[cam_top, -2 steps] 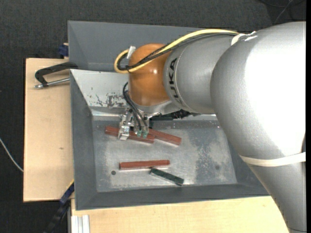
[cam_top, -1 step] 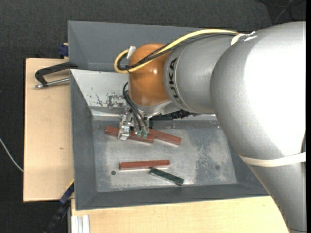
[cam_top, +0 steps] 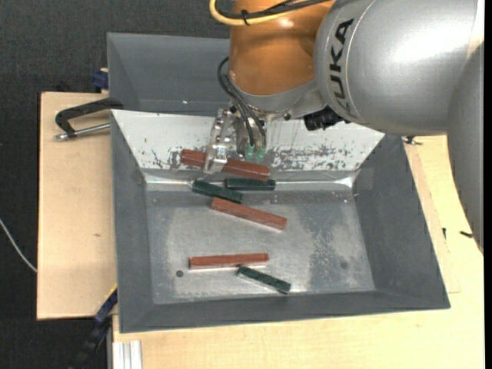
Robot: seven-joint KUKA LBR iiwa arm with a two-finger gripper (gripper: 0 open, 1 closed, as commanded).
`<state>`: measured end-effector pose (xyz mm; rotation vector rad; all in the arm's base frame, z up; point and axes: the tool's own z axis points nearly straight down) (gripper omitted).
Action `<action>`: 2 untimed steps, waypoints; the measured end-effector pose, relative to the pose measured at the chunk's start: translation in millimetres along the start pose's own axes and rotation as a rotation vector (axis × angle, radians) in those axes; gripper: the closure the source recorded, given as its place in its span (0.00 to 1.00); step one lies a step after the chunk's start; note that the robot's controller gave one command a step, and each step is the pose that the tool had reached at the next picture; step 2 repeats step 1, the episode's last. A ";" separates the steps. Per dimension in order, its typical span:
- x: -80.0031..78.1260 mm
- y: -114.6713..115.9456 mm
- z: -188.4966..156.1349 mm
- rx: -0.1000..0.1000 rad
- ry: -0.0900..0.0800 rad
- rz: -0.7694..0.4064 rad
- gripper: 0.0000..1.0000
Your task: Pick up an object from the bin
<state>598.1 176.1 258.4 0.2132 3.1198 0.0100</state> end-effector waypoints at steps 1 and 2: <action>0.5 -0.2 2.3 0.002 0.004 0.000 1.00; 0.5 -0.2 2.3 0.002 0.004 0.000 1.00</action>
Offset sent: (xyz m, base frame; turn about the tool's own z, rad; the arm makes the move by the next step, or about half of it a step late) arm 0.0003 -0.0892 0.0440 -0.3694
